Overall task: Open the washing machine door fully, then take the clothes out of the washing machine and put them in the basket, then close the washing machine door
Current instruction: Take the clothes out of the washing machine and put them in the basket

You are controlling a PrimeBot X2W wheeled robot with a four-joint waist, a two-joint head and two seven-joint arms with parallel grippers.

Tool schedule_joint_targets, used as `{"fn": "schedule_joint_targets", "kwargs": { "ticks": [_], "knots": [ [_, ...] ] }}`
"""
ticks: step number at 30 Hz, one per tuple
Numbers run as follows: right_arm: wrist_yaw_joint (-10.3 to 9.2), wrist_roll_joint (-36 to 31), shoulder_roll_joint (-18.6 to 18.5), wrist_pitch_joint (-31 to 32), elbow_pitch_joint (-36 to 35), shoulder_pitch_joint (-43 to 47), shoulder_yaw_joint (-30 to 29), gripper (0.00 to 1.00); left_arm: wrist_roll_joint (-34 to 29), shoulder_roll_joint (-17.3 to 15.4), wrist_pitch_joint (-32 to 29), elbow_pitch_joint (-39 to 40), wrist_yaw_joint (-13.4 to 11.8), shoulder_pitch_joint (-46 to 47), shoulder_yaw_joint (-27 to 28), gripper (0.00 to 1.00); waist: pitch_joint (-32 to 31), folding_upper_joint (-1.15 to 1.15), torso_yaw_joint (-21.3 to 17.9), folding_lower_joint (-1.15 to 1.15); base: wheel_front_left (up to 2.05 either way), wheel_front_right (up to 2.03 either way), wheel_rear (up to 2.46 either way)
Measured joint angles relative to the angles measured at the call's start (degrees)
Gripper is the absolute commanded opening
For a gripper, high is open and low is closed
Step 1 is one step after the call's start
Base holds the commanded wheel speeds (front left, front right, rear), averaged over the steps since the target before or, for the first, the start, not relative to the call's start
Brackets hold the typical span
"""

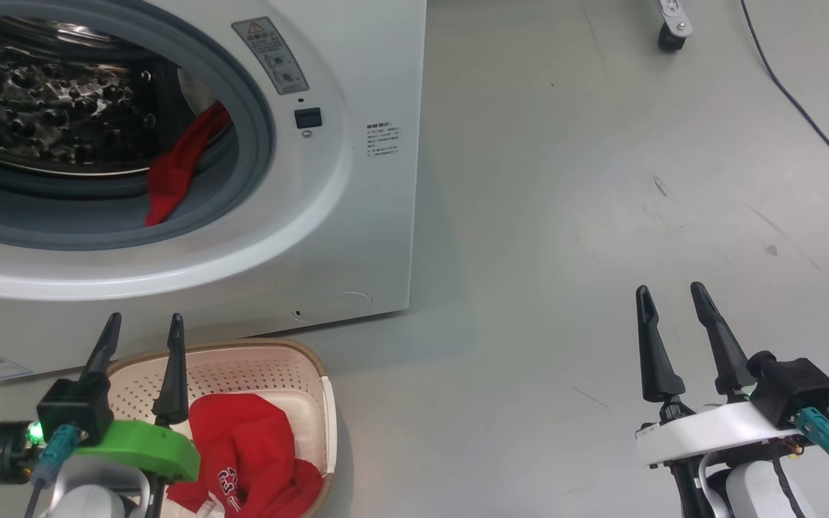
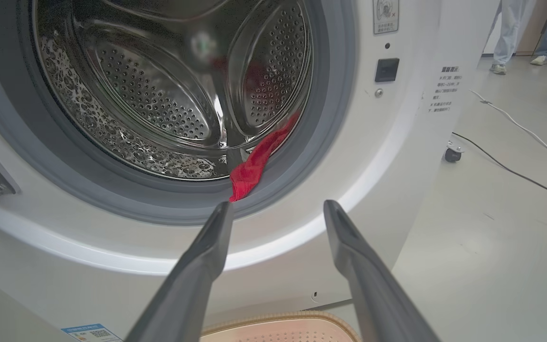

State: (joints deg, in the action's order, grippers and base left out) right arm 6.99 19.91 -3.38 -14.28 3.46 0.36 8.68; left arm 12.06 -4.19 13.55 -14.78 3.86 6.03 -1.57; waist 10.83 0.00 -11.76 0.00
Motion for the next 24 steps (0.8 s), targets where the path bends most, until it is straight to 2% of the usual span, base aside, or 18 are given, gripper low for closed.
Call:
{"fn": "schedule_joint_targets", "kwargs": {
  "ticks": [10,16,24],
  "knots": [
    [0.00,1.3,0.5,0.0,-0.7,-2.1,1.5,1.00,0.2,-2.9,-5.3,-0.1,-0.6,8.1,2.2,1.00,5.2,0.00,-3.6,0.00,0.00,0.00,0.00],
    [0.00,1.8,0.7,0.0,-1.3,-4.0,2.5,1.00,2.9,-4.1,-10.2,-1.1,-1.4,14.0,5.2,1.00,8.7,0.00,-5.9,0.00,0.00,0.00,0.00],
    [0.00,2.8,0.8,0.0,-1.4,-6.1,3.1,1.00,3.4,-8.1,-17.9,-3.9,-2.6,21.5,7.0,1.00,13.1,0.00,-9.1,0.00,0.00,0.00,0.00]
  ]
}}
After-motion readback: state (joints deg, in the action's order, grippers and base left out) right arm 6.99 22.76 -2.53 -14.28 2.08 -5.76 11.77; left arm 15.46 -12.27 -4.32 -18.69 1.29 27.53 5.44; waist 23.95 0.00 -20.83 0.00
